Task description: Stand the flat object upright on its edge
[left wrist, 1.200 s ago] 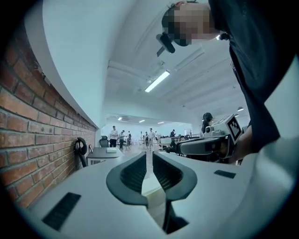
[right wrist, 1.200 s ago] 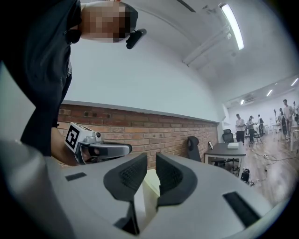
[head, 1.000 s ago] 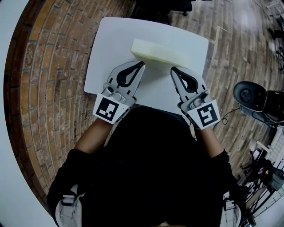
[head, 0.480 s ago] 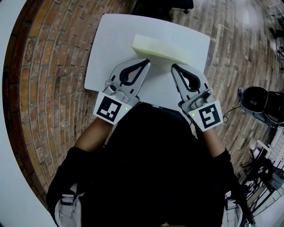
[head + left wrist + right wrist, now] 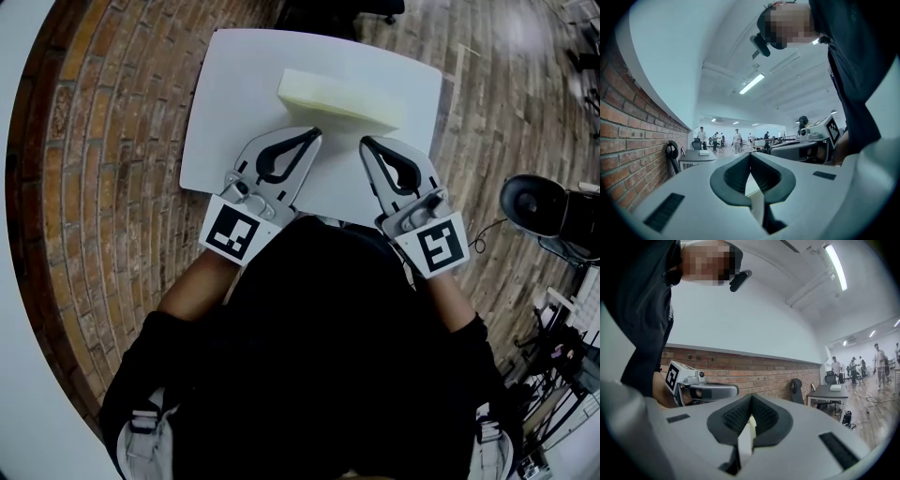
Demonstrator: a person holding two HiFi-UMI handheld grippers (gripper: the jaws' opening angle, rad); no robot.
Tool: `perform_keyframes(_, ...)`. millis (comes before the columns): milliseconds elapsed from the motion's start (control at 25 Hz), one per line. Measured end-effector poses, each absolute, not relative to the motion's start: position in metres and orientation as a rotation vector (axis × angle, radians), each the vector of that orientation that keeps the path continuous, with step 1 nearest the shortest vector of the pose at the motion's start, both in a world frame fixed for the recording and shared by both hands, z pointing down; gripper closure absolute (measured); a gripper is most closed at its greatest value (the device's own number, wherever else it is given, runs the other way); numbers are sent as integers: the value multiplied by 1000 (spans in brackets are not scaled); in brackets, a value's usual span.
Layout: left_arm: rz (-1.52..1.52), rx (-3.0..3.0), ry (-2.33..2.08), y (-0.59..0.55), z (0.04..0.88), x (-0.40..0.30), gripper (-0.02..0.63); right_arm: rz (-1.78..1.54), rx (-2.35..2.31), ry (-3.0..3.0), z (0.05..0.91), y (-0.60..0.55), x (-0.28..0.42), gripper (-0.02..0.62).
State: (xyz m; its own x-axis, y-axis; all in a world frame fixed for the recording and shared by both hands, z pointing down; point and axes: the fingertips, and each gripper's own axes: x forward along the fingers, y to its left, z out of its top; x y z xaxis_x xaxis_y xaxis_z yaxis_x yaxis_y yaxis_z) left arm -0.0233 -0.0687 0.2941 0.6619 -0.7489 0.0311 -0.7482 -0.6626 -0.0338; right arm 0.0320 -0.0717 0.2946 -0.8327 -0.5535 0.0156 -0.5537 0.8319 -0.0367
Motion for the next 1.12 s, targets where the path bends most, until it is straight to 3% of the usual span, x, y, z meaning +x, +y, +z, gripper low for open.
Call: perform_keyframes(1120, -92, -2897, 1272, -70, 316, -19, 586, 147, 983, -2966, 318, -74, 40, 589)
